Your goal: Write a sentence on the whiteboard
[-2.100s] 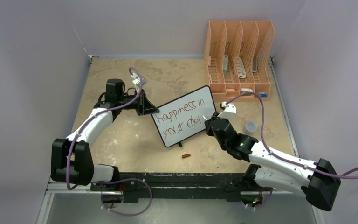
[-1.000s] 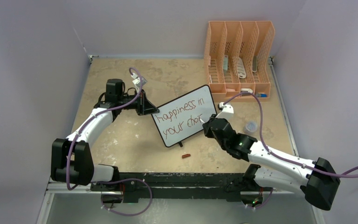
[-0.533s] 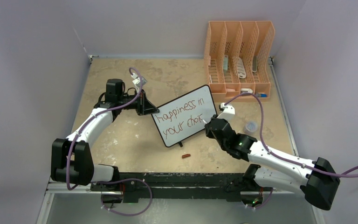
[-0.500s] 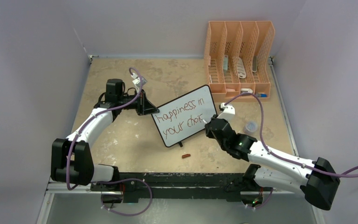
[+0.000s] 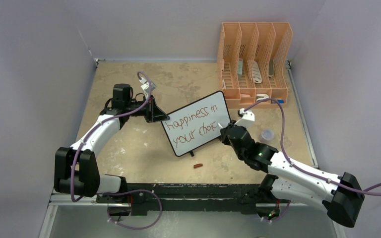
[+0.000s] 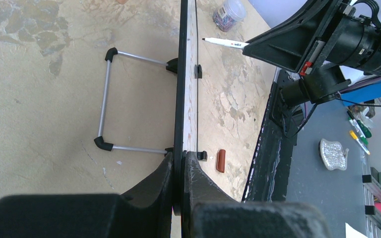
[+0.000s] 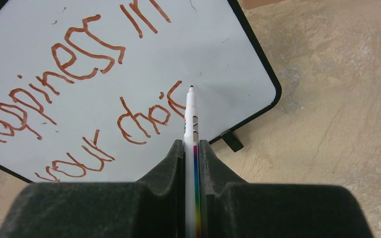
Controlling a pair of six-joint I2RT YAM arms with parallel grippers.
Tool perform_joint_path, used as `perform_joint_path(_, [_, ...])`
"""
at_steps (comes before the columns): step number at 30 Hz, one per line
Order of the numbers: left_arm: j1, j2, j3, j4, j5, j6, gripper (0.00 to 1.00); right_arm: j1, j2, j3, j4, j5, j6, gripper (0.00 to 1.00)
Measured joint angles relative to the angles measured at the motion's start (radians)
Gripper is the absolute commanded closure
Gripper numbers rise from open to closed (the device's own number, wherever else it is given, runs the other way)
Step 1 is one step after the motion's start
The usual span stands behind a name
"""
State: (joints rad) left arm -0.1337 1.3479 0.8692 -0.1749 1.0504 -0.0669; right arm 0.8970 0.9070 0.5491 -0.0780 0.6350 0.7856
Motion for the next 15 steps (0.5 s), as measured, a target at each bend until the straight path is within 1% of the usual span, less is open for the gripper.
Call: perform_joint_path(15, [0.000, 0.000, 0.000, 0.000, 0.000, 0.000, 1.00, -0.019, 0.037, 0.000, 0.024, -0.021, -0.021, 1.00])
